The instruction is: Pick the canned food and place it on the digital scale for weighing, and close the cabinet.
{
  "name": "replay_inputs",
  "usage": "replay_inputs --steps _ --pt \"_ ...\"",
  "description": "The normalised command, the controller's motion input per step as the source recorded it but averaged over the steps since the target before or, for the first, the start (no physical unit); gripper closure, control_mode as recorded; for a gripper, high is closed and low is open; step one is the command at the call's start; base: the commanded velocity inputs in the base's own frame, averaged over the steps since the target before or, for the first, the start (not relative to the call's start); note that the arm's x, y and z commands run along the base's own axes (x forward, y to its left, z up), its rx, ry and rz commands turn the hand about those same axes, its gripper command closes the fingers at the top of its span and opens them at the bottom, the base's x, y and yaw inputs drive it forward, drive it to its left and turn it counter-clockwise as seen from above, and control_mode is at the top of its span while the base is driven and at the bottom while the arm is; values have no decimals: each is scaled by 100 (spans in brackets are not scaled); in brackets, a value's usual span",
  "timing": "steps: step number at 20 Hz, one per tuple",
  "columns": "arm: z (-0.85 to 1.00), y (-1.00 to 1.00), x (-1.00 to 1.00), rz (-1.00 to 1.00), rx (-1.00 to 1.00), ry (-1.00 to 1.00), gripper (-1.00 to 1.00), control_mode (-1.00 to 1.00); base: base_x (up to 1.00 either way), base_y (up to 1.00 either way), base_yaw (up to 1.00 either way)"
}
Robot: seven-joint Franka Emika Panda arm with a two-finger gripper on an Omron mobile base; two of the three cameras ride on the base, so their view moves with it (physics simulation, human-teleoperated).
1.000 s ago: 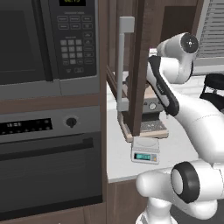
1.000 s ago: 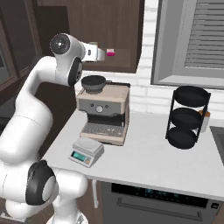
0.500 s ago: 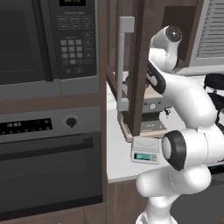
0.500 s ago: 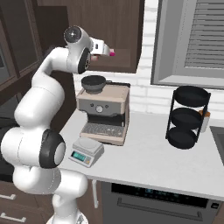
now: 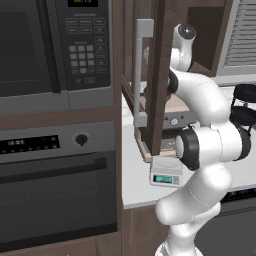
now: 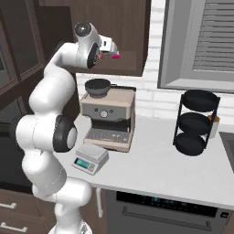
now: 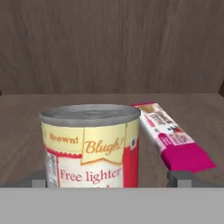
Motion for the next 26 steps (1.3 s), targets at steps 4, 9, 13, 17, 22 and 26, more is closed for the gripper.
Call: replay_inputs --steps 4,9,13,17,22,26 --pt "-31 1 52 0 0 0 100 -100 0 0 0" --pt "-29 0 -2 0 -1 0 100 -100 0 0 0" --pt "-42 0 -64 -1 -3 -5 100 -100 0 0 0" --pt "-54 0 -100 0 -3 -16 100 -100 0 0 0" --pt "-14 -4 -100 0 0 -31 100 -100 0 0 0" --pt "14 -58 -100 3 2 -22 100 -100 0 0 0"
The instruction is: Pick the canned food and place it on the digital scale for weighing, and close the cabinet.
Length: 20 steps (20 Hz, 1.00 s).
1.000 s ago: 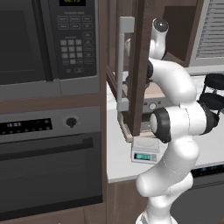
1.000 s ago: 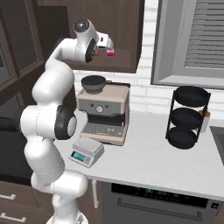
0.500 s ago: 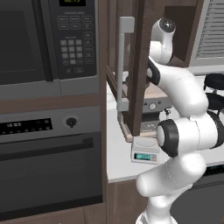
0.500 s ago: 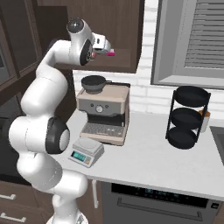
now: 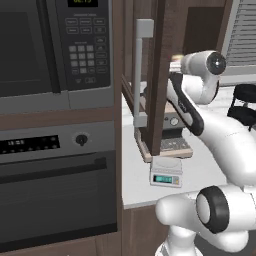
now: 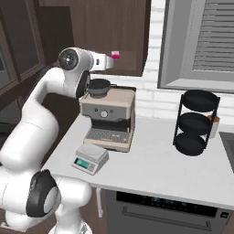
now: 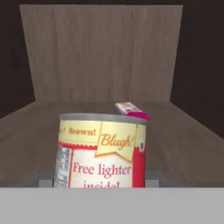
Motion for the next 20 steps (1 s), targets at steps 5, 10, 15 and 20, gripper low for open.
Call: replay_inputs --steps 5,10,15,20 --pt "34 -75 -100 17 9 -2 100 -100 0 0 0" --pt "19 -34 -100 24 11 10 100 -100 0 0 0" --pt "-17 -1 -94 44 6 22 100 -100 0 0 0" --pt "-60 0 -41 56 2 10 100 -100 0 0 0"
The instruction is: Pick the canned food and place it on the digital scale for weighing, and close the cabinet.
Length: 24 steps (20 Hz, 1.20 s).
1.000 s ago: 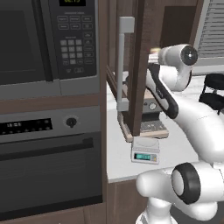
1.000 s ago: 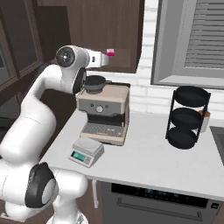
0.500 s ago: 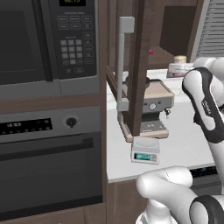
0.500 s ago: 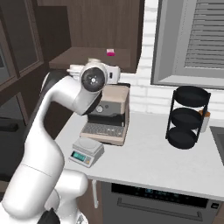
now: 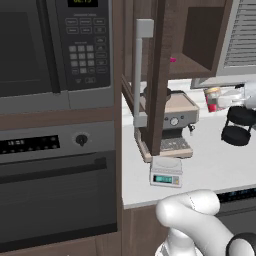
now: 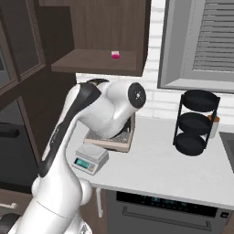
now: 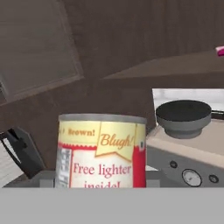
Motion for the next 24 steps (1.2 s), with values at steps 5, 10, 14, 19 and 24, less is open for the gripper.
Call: replay_inputs --steps 5,10,14,19,24 --pt "-86 13 -13 50 0 -2 100 -100 0 0 0" --pt "-96 25 0 21 0 -28 100 -100 0 0 0" --pt "-64 5 0 1 0 -37 100 -100 0 0 0" --pt "-36 0 15 0 1 -27 100 -100 0 0 0" --pt "-31 0 5 0 18 -1 100 -100 0 0 0"
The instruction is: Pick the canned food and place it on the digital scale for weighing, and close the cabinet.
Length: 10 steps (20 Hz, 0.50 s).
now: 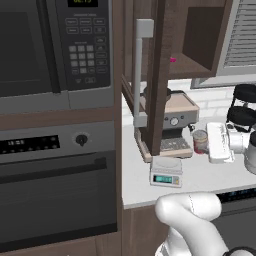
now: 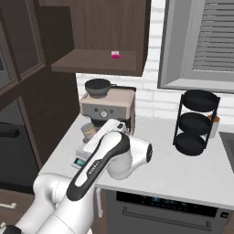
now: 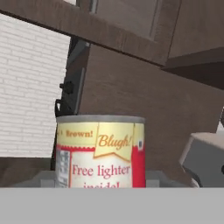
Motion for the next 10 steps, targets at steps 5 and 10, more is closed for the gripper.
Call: replay_inputs --steps 5,10 --pt "-43 0 7 2 30 8 100 -100 0 0 0" --pt "-51 0 17 1 31 11 100 -100 0 0 0"
